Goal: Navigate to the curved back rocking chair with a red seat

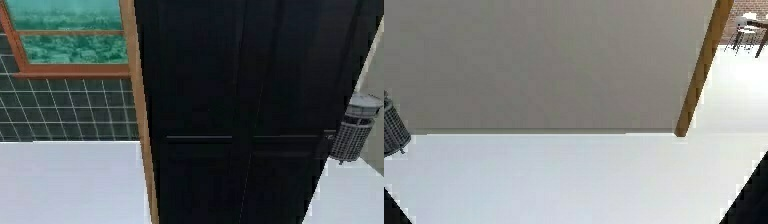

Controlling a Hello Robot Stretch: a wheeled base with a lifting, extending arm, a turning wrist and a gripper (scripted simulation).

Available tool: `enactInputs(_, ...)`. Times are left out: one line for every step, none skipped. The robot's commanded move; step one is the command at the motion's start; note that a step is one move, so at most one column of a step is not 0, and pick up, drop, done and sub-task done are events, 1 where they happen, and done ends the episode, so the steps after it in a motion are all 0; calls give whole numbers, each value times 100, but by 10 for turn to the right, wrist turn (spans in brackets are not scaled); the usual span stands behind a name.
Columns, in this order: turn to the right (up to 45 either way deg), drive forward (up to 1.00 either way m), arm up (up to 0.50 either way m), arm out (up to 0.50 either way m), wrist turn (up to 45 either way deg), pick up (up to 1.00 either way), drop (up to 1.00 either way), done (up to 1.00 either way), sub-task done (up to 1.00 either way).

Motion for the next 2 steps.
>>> enactInputs(450, 0, 0, 0, 0, 0, 0, 0, 0)
enactInputs(450, 0, 0, 0, 0, 0, 0, 0, 0)
